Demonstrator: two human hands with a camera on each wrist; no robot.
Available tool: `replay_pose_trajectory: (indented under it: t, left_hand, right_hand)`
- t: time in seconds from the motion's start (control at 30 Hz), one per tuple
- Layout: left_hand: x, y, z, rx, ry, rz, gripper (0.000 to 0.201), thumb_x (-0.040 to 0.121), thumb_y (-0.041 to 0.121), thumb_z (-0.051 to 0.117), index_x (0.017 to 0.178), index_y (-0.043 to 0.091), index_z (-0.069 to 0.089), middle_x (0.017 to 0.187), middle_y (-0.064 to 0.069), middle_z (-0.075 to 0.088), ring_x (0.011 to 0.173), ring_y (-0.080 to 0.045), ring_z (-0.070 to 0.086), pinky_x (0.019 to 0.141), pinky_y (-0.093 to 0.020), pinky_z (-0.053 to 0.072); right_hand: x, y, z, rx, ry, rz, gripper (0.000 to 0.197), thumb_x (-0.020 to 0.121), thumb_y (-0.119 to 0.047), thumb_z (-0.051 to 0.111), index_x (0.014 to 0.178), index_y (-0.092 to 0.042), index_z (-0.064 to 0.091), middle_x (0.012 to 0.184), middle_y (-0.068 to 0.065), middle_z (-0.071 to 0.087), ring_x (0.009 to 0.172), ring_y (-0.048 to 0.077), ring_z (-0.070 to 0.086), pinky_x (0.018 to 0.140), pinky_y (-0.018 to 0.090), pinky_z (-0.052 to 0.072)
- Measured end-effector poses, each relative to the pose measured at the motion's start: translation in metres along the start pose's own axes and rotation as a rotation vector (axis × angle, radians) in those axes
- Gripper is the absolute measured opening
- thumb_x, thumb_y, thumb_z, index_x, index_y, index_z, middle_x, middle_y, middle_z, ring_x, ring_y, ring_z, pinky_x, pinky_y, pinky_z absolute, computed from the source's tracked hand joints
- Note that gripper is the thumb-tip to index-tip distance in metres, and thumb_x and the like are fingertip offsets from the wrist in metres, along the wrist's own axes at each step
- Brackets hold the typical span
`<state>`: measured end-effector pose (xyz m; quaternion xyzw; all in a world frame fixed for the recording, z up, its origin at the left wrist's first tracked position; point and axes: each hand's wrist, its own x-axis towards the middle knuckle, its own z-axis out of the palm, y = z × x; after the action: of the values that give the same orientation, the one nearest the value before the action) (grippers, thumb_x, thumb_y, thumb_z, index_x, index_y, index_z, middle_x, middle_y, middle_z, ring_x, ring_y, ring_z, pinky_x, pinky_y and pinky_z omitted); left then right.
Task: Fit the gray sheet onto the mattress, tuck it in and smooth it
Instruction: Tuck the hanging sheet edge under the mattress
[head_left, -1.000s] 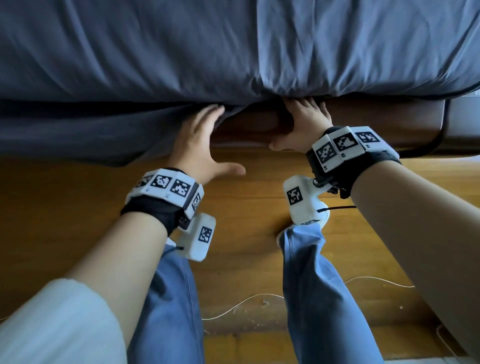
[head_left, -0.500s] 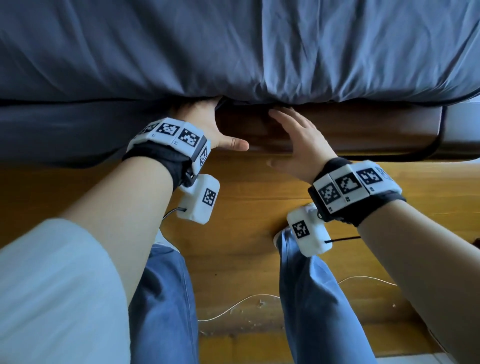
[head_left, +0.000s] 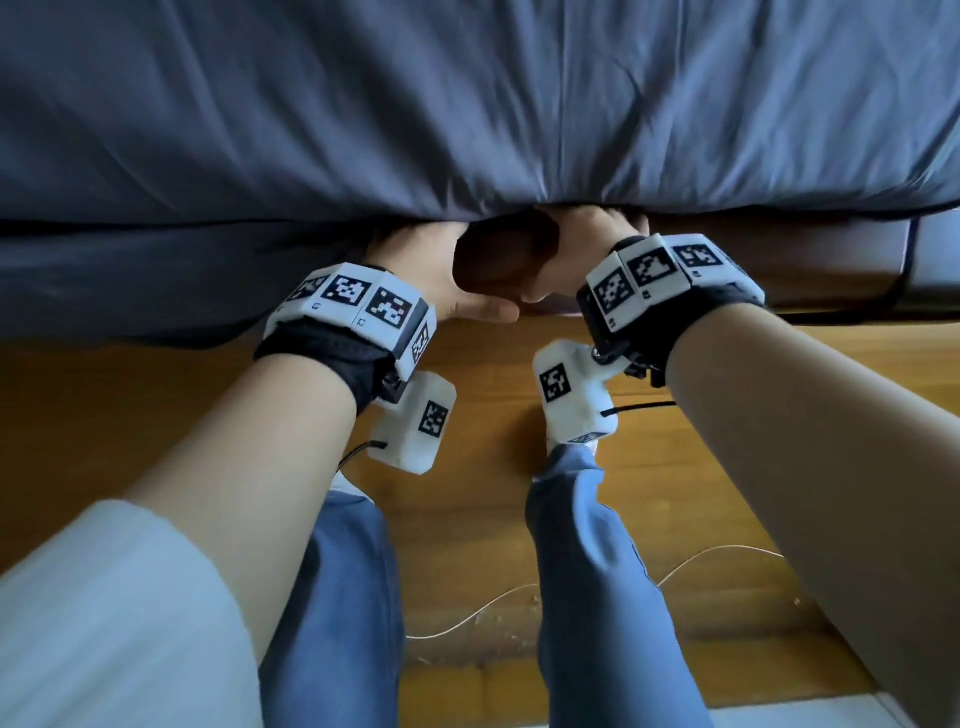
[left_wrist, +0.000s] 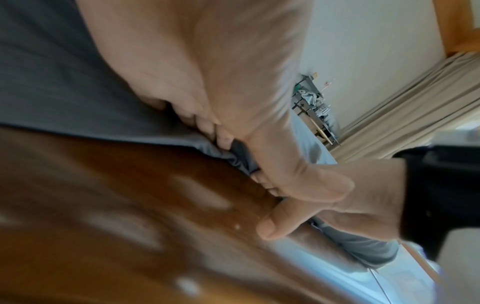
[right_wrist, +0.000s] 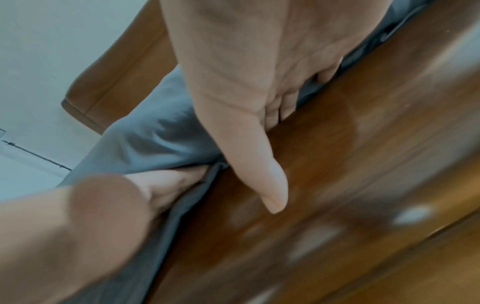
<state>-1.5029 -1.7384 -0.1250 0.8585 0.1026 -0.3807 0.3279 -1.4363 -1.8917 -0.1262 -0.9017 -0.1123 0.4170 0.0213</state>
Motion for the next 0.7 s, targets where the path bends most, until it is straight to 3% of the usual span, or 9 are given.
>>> replay_pose_trajectory:
  t: [0.07,0.13,0.2,0.3,0.4,0.5,0.6,0.7]
  left_hand:
    - [-0.012,-0.004,0.000,-0.001,0.051,0.052,0.115,0.040,0.075,0.067,0.139,0.024,0.037,0.143,-0.002,0.045,0.131,-0.024,0.043,0.106,-0.035,0.036]
    - [-0.030,-0.012,0.005,-0.017,0.122,0.085,0.115,0.048,0.065,0.076,0.145,0.022,0.030,0.151,0.000,0.034,0.139,-0.019,0.031,0.113,-0.031,0.024]
    - [-0.047,-0.023,0.013,-0.019,0.155,0.050,0.127,0.040,0.077,0.069,0.146,0.021,0.027,0.155,0.003,0.024,0.143,-0.017,0.021,0.116,-0.031,0.014]
    - [-0.053,-0.035,0.023,0.018,0.102,0.024,0.142,0.029,0.097,0.039,0.148,0.022,0.021,0.158,0.005,0.013,0.146,-0.018,0.009,0.120,-0.045,0.009]
    - [-0.044,-0.038,0.029,0.113,0.100,-0.004,0.125,0.050,0.077,0.059,0.150,0.022,0.009,0.159,0.006,0.003,0.147,-0.017,0.000,0.119,-0.052,0.002]
    - [-0.035,-0.038,0.025,0.199,0.168,-0.030,0.120,0.059,0.068,0.067,0.150,0.024,0.003,0.159,0.002,0.004,0.147,-0.020,0.005,0.117,-0.049,0.000]
    - [-0.025,-0.039,0.008,0.280,0.218,-0.032,0.116,0.059,0.069,0.066,0.150,0.023,0.011,0.158,-0.003,0.014,0.145,-0.026,0.012,0.118,-0.045,0.001]
    - [-0.011,-0.041,-0.005,0.345,0.177,-0.008,0.114,0.057,0.071,0.068,0.147,0.020,0.020,0.153,-0.008,0.026,0.141,-0.031,0.025,0.116,-0.042,0.017]
  right_hand:
    - [-0.003,0.000,0.006,-0.038,-0.001,-0.017,0.097,0.059,-0.042,0.080,0.141,-0.032,0.030,0.144,0.003,0.040,0.138,0.027,0.028,0.116,0.049,0.015]
    - [-0.007,-0.001,0.016,-0.078,0.018,-0.032,0.109,0.061,-0.043,0.079,0.148,-0.027,0.015,0.152,0.003,0.025,0.144,0.023,0.015,0.118,0.049,0.005]
    - [-0.010,-0.003,0.023,-0.067,0.050,-0.033,0.111,0.065,-0.042,0.077,0.150,-0.022,0.008,0.156,0.003,0.016,0.146,0.021,0.007,0.119,0.049,-0.001]
    - [-0.010,-0.004,0.028,0.005,0.077,-0.025,0.105,0.069,-0.043,0.074,0.150,-0.021,0.010,0.156,0.003,0.015,0.146,0.020,0.005,0.118,0.048,-0.004]
    - [-0.009,-0.002,0.029,0.067,0.103,-0.035,0.100,0.072,-0.040,0.072,0.150,-0.020,0.012,0.156,0.004,0.016,0.146,0.020,0.006,0.119,0.047,-0.003]
    - [-0.017,0.000,0.032,0.145,0.156,-0.082,0.095,0.075,-0.034,0.071,0.150,-0.018,0.013,0.156,0.006,0.017,0.146,0.023,0.008,0.120,0.041,0.002]
    - [-0.032,-0.002,0.040,0.306,0.184,-0.141,0.091,0.077,-0.023,0.071,0.149,-0.015,0.017,0.157,0.007,0.014,0.146,0.023,0.011,0.118,0.033,0.016]
    - [-0.052,-0.004,0.049,0.360,0.154,-0.190,0.087,0.077,-0.017,0.071,0.148,-0.016,0.021,0.156,0.003,0.017,0.143,0.019,0.023,0.113,0.033,0.029]
